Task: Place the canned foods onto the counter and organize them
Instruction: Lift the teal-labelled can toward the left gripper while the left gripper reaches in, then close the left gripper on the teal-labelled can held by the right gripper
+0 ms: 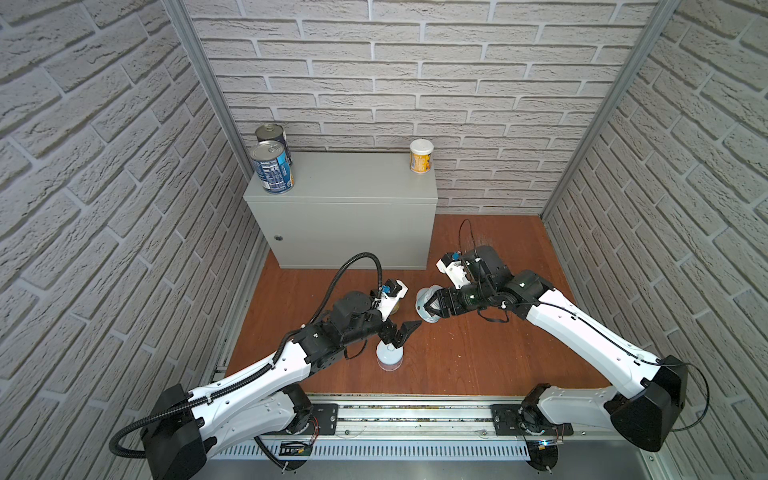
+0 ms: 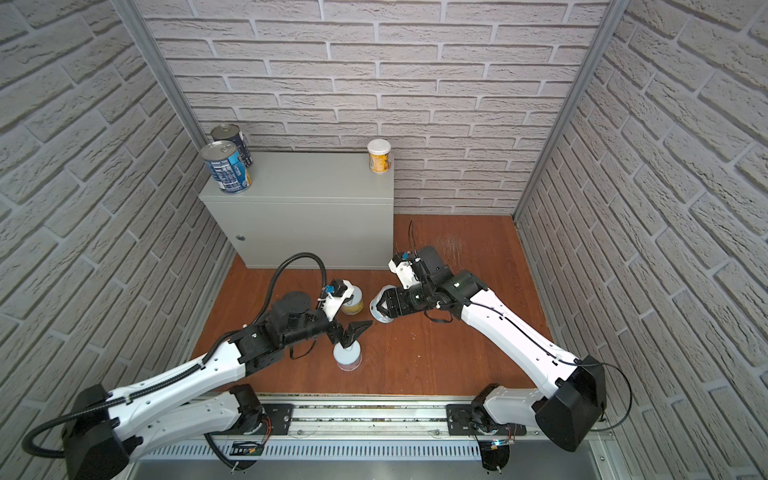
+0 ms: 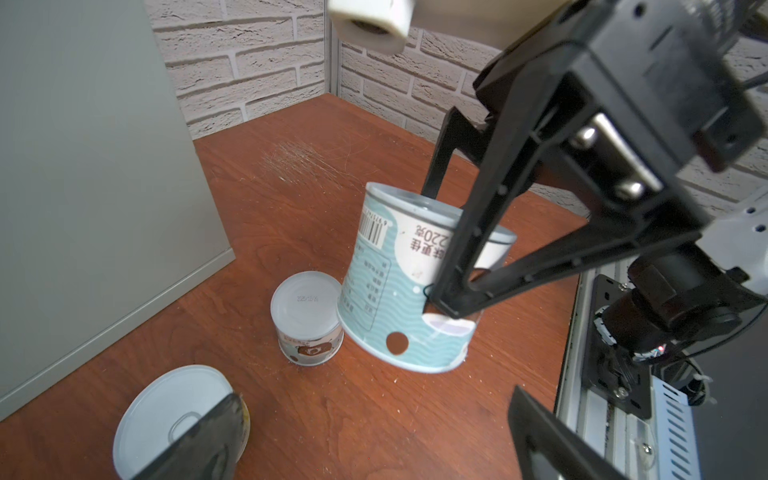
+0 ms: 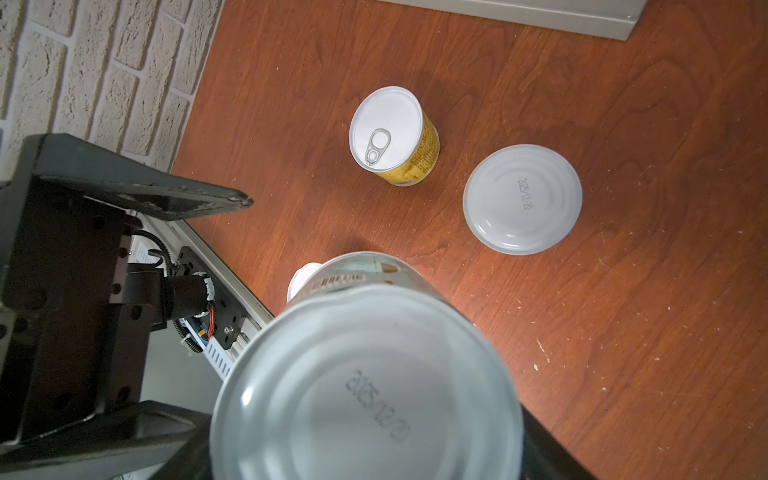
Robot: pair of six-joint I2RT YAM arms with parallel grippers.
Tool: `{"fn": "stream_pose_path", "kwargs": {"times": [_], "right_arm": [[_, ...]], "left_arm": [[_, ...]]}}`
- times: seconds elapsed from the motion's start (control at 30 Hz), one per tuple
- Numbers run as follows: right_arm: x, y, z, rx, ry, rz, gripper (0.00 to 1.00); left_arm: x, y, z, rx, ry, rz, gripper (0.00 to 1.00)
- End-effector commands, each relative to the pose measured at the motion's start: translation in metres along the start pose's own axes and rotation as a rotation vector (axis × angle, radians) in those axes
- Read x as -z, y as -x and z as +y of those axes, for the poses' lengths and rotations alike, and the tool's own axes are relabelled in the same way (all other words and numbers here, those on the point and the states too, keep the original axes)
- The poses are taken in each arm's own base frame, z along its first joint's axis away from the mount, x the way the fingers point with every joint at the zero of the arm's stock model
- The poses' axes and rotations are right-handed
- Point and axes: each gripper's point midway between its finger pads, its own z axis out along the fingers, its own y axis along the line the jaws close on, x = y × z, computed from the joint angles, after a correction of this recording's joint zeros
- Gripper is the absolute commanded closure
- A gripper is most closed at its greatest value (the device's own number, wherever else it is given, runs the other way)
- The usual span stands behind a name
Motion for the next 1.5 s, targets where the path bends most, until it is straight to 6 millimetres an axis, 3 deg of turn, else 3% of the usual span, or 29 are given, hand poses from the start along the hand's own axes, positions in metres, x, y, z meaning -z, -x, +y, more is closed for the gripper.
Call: {"fn": "stream_pose_path", "kwargs": {"times": [0.0,0.8,1.03,1.47], "right_arm": [[0.015,0.013,0.018,0.017,0.079,-0.079,0.49],[0.009,0.011,0.018,-0.013,0.09,-0.056,0.5],[0.007,0.01,0.02,-0.013,0.105,-0.043,0.5],[0.001,0.009,0.024,-0.026,0.132,-0.026,0.51]], "left_arm": [[-0.006,0.018,-0.009,-0.054,-0.051,-0.081,0.02],[-0.037,0.03,-0.029,-0.115,-0.185,-0.121,0.02],[-0.045,0.028,-0.031,-0.133,-0.206,-0.098,0.12],[-0.05,0.036,-0.031,-0.156,-0.204,-0.145,0.09]]}}
